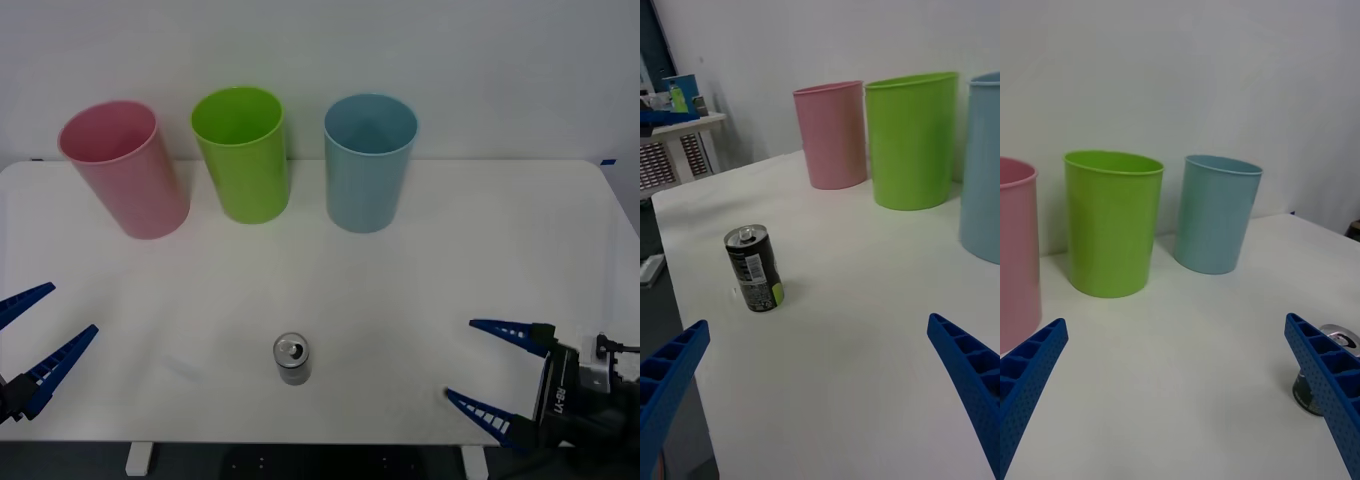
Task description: Grasp the object on the table and drop it into the matching bin: aluminum can to the light blue bin, PET bottle to the pink bin.
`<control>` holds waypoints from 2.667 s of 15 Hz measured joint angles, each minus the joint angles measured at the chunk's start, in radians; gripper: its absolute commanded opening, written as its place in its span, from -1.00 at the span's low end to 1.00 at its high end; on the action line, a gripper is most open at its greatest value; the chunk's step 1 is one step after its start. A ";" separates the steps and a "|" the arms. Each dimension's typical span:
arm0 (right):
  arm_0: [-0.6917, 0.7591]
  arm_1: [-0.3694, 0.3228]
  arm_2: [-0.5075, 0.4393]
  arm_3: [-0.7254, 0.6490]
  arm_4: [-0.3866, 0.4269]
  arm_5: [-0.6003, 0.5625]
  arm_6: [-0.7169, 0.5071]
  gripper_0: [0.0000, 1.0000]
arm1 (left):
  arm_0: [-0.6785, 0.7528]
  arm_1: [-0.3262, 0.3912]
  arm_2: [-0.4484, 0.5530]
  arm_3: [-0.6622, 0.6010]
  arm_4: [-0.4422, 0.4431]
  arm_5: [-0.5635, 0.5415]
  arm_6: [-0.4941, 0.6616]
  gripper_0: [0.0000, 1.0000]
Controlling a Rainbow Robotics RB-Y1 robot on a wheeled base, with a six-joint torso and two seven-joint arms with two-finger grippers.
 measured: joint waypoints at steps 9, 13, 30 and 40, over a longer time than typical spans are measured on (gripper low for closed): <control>-0.166 0.041 0.169 0.204 0.047 0.017 0.160 1.00 | 0.000 0.000 0.000 0.000 0.000 0.000 0.000 1.00; -0.237 0.135 0.170 0.283 0.143 0.019 0.176 1.00 | 0.000 0.000 0.000 0.000 0.000 0.000 0.000 1.00; -0.378 0.331 0.313 0.461 0.271 0.156 0.241 1.00 | 0.000 0.000 0.000 0.000 0.000 0.000 0.000 1.00; -0.469 0.384 0.338 0.580 0.278 0.225 0.299 1.00 | 0.000 0.000 0.000 0.000 0.000 0.000 0.000 1.00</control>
